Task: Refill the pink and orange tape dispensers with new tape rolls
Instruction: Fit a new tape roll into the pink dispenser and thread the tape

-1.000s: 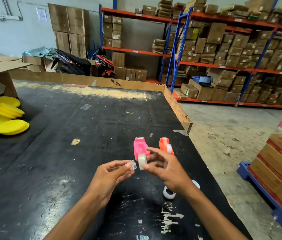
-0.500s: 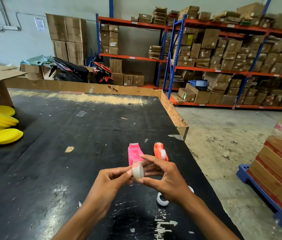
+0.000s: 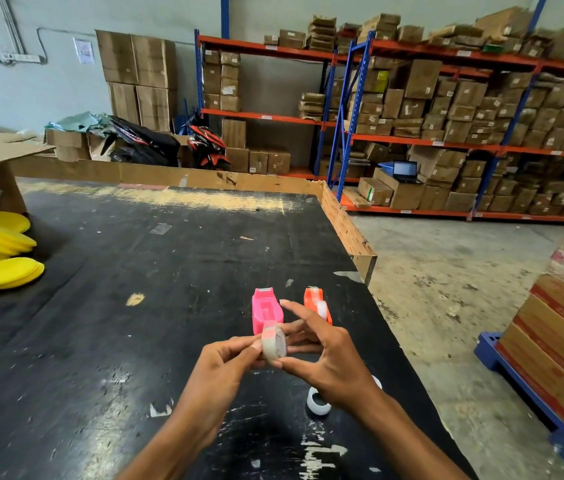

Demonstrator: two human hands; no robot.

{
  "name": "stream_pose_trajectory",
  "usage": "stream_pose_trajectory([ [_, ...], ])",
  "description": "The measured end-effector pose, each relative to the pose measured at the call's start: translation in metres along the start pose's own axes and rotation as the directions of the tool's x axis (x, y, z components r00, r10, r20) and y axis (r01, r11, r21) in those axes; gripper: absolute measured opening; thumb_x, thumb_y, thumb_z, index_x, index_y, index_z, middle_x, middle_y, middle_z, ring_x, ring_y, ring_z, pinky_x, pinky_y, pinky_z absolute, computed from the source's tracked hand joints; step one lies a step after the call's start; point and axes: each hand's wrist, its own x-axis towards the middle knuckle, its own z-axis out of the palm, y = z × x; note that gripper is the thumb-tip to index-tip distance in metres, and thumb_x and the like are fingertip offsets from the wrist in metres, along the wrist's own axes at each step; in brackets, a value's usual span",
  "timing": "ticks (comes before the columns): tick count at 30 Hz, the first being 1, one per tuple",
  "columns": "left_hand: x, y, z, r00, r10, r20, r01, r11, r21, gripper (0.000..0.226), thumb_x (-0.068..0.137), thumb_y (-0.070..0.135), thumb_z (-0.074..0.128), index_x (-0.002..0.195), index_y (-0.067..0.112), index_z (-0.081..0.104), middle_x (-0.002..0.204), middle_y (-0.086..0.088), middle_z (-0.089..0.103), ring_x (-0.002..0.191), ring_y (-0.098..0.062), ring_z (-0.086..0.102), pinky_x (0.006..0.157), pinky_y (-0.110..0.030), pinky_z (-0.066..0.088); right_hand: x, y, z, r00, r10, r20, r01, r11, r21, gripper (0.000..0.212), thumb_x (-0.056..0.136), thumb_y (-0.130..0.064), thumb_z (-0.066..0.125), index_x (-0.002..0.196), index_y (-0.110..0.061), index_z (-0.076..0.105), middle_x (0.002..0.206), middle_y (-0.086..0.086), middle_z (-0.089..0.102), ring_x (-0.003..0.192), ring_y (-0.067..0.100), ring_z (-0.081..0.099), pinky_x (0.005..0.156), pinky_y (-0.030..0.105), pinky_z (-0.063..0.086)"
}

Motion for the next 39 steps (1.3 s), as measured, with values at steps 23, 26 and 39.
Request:
stream_pose_trajectory([
  [23,0.015,-0.009,0.005,1.0,-0.028,-0.012,0.028,0.999,-0.029,0.029,0.095,0.006,0.051,0.091,0.01,0.08,0.094,-0.015,0.079,0.097,-0.037,0.069,0.097,-0.044,0.05,0.01,0.015,0.003,0.998,0.07,0.008,-0.07,0.996,0.046,0.067,0.072,-0.017,0.081,0.131,-0.022,0.051,0.109,0.004,0.069,0.098,0.006,0.069,0.086,0.021,0.057],
  [26,0.023,-0.003,0.007,0.997,-0.075,-0.022,0.072,0.99,-0.124,0.032,0.096,0.012,0.05,0.088,0.007,0.08,0.088,-0.015,0.079,0.084,-0.021,0.071,0.084,-0.033,0.052,0.015,0.02,0.006,0.988,0.153,-0.025,-0.148,0.981,0.122,0.051,0.072,-0.015,0.082,0.117,-0.015,0.059,0.106,0.004,0.07,0.097,0.01,0.069,0.084,0.022,0.057],
  [39,0.094,-0.032,-0.01,0.959,0.196,-0.203,-0.103,0.913,0.395,0.022,0.091,0.013,0.062,0.109,0.013,0.074,0.096,0.009,0.073,0.075,0.018,0.064,0.084,-0.016,0.055,0.047,0.038,0.013,0.932,0.333,-0.141,-0.292,0.923,0.251,0.023,0.071,-0.011,0.082,0.086,-0.002,0.067,0.087,0.001,0.07,0.08,0.014,0.069,0.072,0.018,0.057],
])
